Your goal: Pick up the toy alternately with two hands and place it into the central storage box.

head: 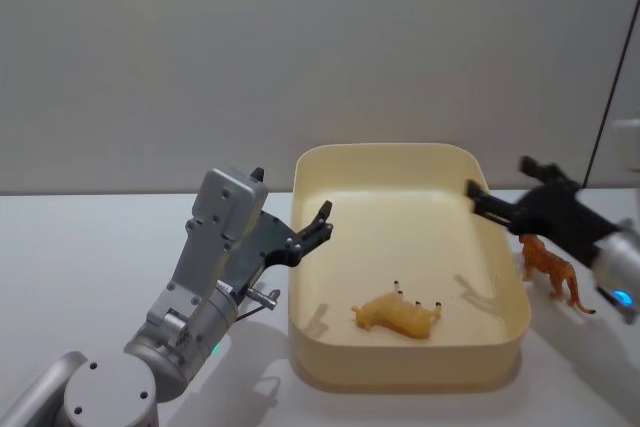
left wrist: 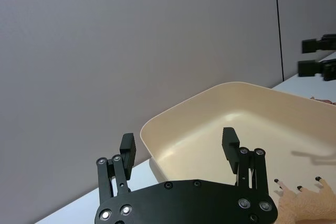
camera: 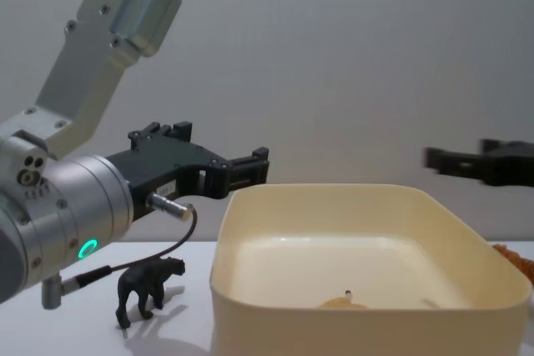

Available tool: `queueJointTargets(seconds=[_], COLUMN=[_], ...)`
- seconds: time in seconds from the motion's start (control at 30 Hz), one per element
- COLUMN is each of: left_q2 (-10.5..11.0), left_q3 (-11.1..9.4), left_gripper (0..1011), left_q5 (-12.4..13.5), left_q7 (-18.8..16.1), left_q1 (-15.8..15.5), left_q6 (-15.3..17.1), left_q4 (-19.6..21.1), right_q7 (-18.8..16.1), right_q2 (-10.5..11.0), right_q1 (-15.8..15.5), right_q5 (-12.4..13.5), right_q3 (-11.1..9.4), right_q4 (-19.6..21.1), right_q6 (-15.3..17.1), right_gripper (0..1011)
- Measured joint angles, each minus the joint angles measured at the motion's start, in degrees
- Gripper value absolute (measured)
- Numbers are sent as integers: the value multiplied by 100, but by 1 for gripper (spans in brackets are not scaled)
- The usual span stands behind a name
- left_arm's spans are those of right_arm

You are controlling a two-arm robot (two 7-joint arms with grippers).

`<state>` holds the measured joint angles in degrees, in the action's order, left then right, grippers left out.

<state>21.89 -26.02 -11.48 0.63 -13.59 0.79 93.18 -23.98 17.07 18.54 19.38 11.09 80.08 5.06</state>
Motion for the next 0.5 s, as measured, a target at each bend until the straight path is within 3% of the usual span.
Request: queueJointTargets(seconds=[0.3, 0.5], left_q2=[0, 0], left_q3=[0, 0], left_gripper=[1001, 1002], left_q5=[0, 0], left_q7=[0, 0], left_q1=[0, 0], left_q6=[0, 0], left_q4=[0, 0], right_q7=[276, 309], right_q2=[613, 843], right_q1=[-756, -1090], right_q5=[393, 497], right_q3=[-502, -666], right_q4=[681, 894], right_q6=[156, 294], right_gripper=[1001, 1001])
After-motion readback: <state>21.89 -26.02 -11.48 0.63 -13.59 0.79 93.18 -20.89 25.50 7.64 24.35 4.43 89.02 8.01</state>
